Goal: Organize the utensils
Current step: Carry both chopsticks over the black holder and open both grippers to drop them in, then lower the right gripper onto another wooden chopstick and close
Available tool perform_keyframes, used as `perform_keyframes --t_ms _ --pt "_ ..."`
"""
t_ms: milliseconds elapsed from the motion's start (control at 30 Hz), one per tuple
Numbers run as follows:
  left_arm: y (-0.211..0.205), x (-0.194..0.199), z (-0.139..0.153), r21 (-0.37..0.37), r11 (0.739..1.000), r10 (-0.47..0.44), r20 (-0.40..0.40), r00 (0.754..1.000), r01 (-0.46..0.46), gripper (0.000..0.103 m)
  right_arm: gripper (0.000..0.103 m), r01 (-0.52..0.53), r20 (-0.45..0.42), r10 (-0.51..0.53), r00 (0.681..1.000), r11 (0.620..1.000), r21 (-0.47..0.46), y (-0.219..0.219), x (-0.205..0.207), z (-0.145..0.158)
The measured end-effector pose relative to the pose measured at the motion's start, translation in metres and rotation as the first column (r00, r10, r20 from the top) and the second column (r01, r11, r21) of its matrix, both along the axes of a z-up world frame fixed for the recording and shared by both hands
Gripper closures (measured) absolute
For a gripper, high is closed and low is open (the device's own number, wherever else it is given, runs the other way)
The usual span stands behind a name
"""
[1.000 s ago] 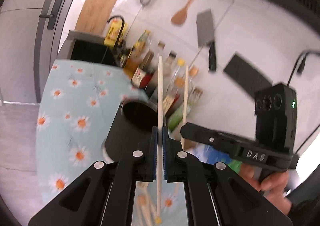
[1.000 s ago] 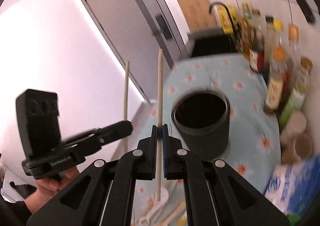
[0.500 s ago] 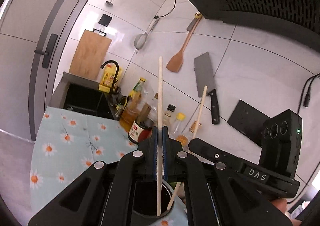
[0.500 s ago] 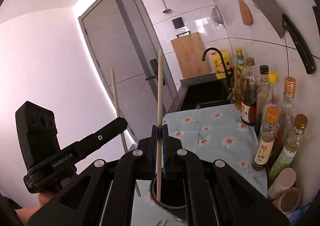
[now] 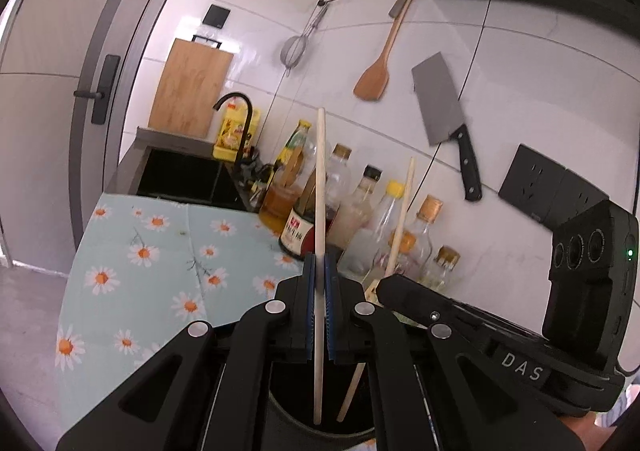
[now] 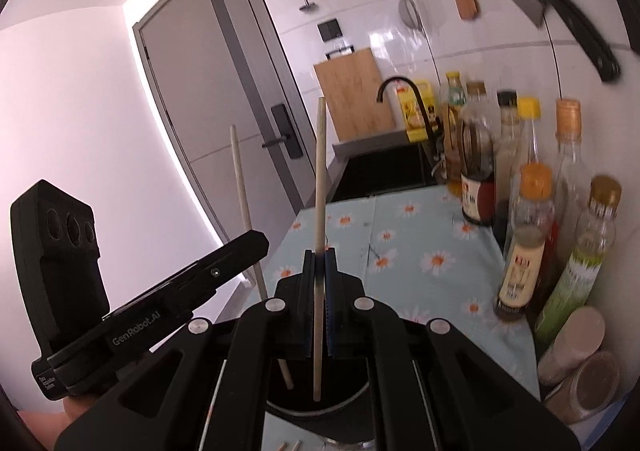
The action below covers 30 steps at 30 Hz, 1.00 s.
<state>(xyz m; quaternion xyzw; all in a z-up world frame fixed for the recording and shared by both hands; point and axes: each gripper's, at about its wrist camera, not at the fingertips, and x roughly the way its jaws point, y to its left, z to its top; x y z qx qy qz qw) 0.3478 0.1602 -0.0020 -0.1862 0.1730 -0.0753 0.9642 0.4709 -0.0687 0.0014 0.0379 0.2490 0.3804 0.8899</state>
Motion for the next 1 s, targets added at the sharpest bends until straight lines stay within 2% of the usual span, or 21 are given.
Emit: perform_keyframes --t_ms 200,267,433,500,1000 --pt "-0.003 -0.007 -0.001 0.004 1.000 -0.031 -0.025 0.999 0.031 0.098 0.090 0.000 -0.063 0.002 0.998 1.000 0.028 -0.005 -0.003 -0.004" --pt "-0.003 -0.010 0.000 0.006 1.000 -0.025 -0.028 0.999 0.025 0.098 0.085 0.008 -0.060 -0.006 0.998 1.000 0.030 -0.007 -0.006 -0.002" --pt "-0.002 -0.019 0.004 0.013 1.000 -0.013 -0.031 0.999 0.013 0.097 0.085 0.012 -0.053 -0.010 0.999 0.999 0.042 -0.012 -0.014 0.008" --pt "-0.002 -0.023 0.006 0.012 1.000 -0.009 -0.030 0.999 0.010 0.082 0.082 0.006 -0.048 -0.004 0.999 0.999 0.047 -0.013 -0.018 0.012" --pt "-0.010 -0.052 0.025 0.041 0.999 -0.021 -0.013 1.000 0.022 0.082 0.081 0.001 -0.024 0.000 1.000 0.999 0.049 -0.027 -0.048 0.031"
